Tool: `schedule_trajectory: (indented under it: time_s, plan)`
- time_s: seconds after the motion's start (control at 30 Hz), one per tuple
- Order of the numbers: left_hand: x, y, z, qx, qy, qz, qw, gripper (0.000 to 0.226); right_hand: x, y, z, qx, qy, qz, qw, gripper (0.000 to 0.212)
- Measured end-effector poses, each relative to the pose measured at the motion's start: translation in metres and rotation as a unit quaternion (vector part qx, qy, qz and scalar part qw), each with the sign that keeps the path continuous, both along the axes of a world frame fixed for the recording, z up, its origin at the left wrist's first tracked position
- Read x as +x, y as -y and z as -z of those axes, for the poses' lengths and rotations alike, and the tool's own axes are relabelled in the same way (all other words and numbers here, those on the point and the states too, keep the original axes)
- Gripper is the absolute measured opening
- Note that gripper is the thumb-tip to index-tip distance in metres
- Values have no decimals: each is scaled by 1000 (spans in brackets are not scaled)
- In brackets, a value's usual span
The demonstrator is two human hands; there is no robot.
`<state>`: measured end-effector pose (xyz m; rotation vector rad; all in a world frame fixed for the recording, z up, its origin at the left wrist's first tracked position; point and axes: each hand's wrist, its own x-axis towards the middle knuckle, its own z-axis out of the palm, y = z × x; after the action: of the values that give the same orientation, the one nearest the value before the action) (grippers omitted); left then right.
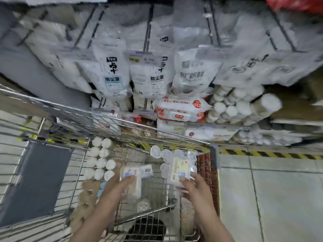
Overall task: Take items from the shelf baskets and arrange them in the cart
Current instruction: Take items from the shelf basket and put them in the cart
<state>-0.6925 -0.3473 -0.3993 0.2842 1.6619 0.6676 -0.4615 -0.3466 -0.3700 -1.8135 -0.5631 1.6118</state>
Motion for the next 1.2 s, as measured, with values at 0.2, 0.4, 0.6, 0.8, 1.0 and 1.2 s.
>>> schedule_trajectory:
  time_s: [0.2,0.4,0.6,0.8,1.0,1.2]
  plan:
    - [68,20,-90,50,-32,-74,995,51,78,35,-68,27,-50,-13,998,22]
    - [204,57,-153,137,10,-16,990,28,214,78,-116,81,-61,-6,995,24]
    - [352,60,-187,187,66,50,979,7,357,115,-142,113,-22,73,991,18]
    - [433,36,-222,226,92,129,961,15,444,139,-163,135,-26,186,973,19]
    - [477,2,-245,241,90,160,953,16,477,110,-178,188,-37,215,958,23]
    - [510,-61,-262,289,92,158,940,23,516,42,-196,243,-38,182,952,47]
